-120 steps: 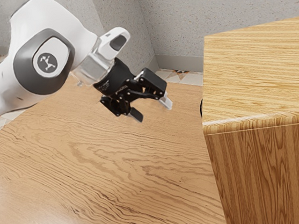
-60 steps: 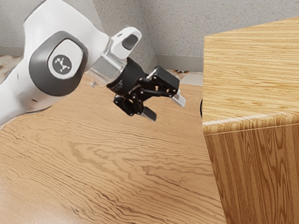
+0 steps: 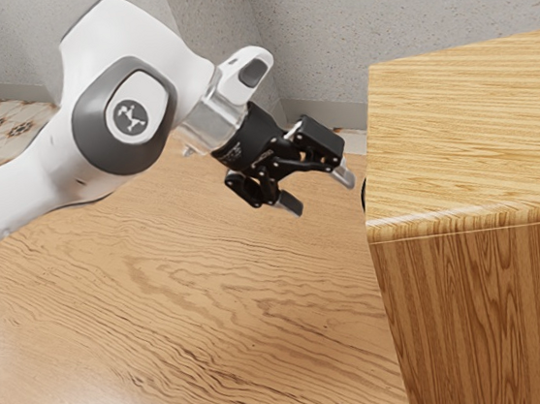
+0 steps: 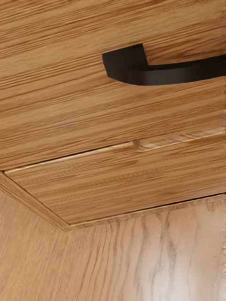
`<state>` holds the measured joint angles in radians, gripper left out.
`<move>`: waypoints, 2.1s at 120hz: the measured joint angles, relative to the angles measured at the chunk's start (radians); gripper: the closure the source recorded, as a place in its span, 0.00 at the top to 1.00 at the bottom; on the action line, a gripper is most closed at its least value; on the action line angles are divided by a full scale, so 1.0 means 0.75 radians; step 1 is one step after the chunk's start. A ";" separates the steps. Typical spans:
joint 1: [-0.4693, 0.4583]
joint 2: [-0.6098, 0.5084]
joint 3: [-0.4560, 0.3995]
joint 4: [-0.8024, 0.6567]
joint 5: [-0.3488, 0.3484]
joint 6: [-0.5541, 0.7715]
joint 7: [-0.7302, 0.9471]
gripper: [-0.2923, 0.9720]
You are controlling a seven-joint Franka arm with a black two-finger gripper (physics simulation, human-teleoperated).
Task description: Pull the drawer handle with one arm to open the drawer
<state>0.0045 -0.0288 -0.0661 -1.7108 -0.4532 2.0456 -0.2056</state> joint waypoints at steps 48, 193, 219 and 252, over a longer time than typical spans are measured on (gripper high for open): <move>-0.025 0.006 -0.004 -0.011 -0.004 0.011 -0.004 0.77; -0.014 0.026 -0.017 -0.035 -0.006 0.016 -0.008 0.77; -0.013 0.025 -0.016 -0.040 -0.005 0.014 -0.008 0.77; -0.009 0.015 -0.004 -0.067 -0.005 0.010 -0.005 0.77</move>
<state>-0.0025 -0.0178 -0.0690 -1.7613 -0.4569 2.0534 -0.2097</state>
